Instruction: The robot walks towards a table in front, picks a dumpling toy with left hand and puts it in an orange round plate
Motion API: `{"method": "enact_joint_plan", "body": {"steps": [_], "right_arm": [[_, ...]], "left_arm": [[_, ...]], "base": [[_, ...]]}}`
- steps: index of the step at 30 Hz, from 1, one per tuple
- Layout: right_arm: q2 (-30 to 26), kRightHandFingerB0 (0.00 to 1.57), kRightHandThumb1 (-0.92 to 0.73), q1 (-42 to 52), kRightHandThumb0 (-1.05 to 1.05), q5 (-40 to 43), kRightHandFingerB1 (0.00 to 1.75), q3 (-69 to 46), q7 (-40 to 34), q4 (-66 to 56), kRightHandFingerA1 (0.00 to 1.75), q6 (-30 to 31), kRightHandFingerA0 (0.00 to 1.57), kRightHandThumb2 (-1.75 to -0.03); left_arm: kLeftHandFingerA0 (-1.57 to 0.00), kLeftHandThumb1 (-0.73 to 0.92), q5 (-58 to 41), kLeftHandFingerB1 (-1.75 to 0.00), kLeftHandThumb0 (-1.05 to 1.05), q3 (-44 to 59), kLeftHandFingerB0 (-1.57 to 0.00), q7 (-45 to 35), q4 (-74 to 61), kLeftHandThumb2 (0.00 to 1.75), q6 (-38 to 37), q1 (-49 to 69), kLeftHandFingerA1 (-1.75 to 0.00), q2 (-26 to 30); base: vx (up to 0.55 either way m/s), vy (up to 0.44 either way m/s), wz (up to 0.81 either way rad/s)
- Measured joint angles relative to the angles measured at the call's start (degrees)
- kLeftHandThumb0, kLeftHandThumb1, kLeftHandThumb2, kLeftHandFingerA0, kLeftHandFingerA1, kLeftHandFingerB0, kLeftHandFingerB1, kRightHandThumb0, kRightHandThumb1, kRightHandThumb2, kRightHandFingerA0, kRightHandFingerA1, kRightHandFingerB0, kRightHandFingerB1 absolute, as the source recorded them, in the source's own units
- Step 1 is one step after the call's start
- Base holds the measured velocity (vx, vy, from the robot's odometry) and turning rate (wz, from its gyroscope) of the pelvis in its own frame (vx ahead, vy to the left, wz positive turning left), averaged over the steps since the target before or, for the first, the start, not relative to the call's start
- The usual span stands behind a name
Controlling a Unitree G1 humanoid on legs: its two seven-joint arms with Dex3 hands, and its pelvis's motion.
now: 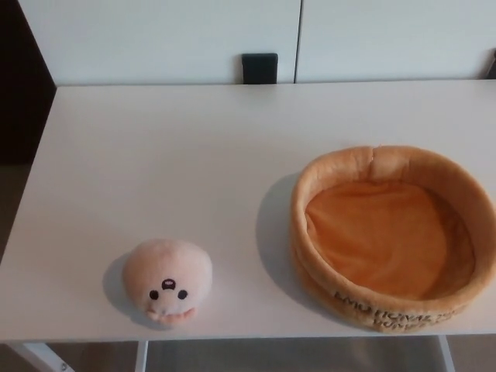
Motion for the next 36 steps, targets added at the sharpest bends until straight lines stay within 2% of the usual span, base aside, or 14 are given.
{"method": "enact_joint_plan", "body": {"steps": [1, 2, 4, 5, 6, 8, 10, 13, 14, 17, 18, 20, 21, 36], "right_arm": [[0.0, 0.34, -0.59, 0.1, -0.46, 0.0, 0.45, 0.0, 0.0, 0.0, 0.59, 0.0, 0.64, -0.82], [0.0, 0.34, -0.59, 0.2, -0.46, 0.0, 0.44, 0.0, 0.0, 0.0, 0.56, 0.0, 0.61, -0.81], [0.0, 0.34, -0.59, 0.4, -0.46, 0.0, 0.44, 0.0, 0.0, 0.1, 0.56, 0.0, 0.61, -0.81], [0.0, 0.39, -0.69, 0.4, -0.36, 0.0, 0.33, 0.0, 0.0, 0.1, 0.43, 0.0, 0.66, -0.6], [0.0, 0.4, -0.69, 0.5, -0.37, 0.0, 0.33, 0.0, 0.0, 0.1, 0.43, 0.0, 0.67, -0.61], [0.0, 0.35, -0.59, 0.6, -0.45, 0.0, 0.45, 0.0, 0.0, 0.2, 0.56, 0.1, 0.61, -0.82], [0.0, 0.4, -0.68, 0.6, -0.37, 0.0, 0.33, 0.0, 0.0, 0.3, 0.43, 0.1, 0.68, -0.6], [0.0, 0.35, -0.59, 0.7, -0.44, 0.0, 0.44, 0.0, 0.0, 0.4, 0.54, 0.1, 0.59, -0.8], [0.0, 0.4, -0.69, 0.7, -0.36, 0.0, 0.33, 0.0, 0.0, 0.5, 0.44, 0.1, 0.66, -0.61], [0.0, 0.34, -0.59, 0.7, -0.46, 0.0, 0.44, 0.0, 0.0, 0.4, 0.56, 0.1, 0.63, -0.81], [0.0, 0.23, -0.5, 0.6, -0.26, 0.0, 0.51, 0.0, 0.0, 0.4, 0.72, 0.1, 0.64, -0.97], [0.0, 0.23, -0.5, 0.6, -0.26, 0.0, 0.5, 0.0, 0.0, 0.4, 0.72, 0.1, 0.63, -0.97], [0.0, 0.38, -0.69, 0.5, -0.37, 0.0, 0.32, 0.0, 0.0, 0.4, 0.58, 0.1, 0.69, -0.61], [0.0, 0.34, -0.59, 0.4, -0.43, 0.0, 0.44, 0.0, 0.0, 0.4, 0.56, 0.1, 0.61, -0.81]], "left_arm": [[-0.2, 0.42, -1.0, -0.3, -0.53, 2.1, -0.16, 0.0, -2.4, 0.53, 0.0, -0.1, -0.31, 0.9], [0.0, 0.21, -1.7, -0.49, -0.32, 3.6, 0.0, 0.0, -4.2, 0.82, 0.0, -0.2, -0.49, 1.6], [0.0, 0.21, -3.4, -0.49, -0.32, 7.1, 0.0, 0.0, -8.3, 0.82, 0.5, -2.0, -0.49, 4.3], [-0.06, 0.39, -4.2, -0.32, -0.62, 8.6, -0.08, 0.0, -10.1, 0.73, 0.9, -3.1, -0.38, 5.7], [0.0, 0.2, -5.2, -0.49, -0.32, 10.0, 0.0, 0.0, -12.1, 0.81, 1.6, -4.9, -0.5, 7.8], [-0.08, 0.4, -6.8, -0.32, -0.61, 11.9, -0.08, -0.1, -15.4, 0.73, 3.5, -9.1, -0.27, 12.5], [-0.02, 0.36, -7.5, -0.35, -0.57, 12.2, -0.02, -0.1, -16.8, 0.77, 4.9, -12.3, -0.31, 15.9], [-0.02, 0.35, -8.0, -0.33, -0.56, 11.6, -0.02, -0.1, -17.8, 0.77, 7.2, -17.6, -0.31, 20.6], [-0.02, 0.36, -8.1, -0.32, -0.58, 10.8, -0.02, -0.1, -18.1, 0.78, 8.5, -20.6, -0.32, 23.1], [-0.02, 0.37, -8.1, -0.3, -0.61, 8.7, -0.02, -0.1, -18.5, 0.79, 10.8, -25.8, -0.33, 26.9], [-0.02, 0.42, -7.9, -0.26, -0.66, 7.1, -0.08, -0.1, -18.8, 0.54, 12.3, -28.8, -0.27, 28.5], [0.0, 0.34, -7.6, -0.27, -0.57, 4.8, -0.04, -0.3, -19.1, 0.78, 13.7, -32.5, -0.25, 29.8], [0.0, 0.34, -7.4, -0.25, -0.57, 3.6, 0.0, -0.4, -19.2, 0.78, 14.4, -34.2, -0.22, 30.1], [-0.05, 0.31, 0.4, -0.14, -0.74, -23.2, -0.02, -7.1, -19.7, 0.67, 27.7, -61.3, -0.22, 26.8]], "base": [[0.0, 0.0, 0.0], [0.0, 0.0, 0.0], [0.0, 0.0, 0.0], [0.0, 0.0, 0.0], [0.0, 0.0, 0.0], [0.0, 0.0, 0.0], [0.0, 0.0, 0.0], [0.0, 0.0, 0.0], [0.0, 0.0, 0.0], [0.0, 0.0, 0.0], [0.0, 0.0, 0.0], [0.0, 0.0, 0.0], [0.0, 0.0, 0.0], [0.0, 0.0, 0.0]]}}
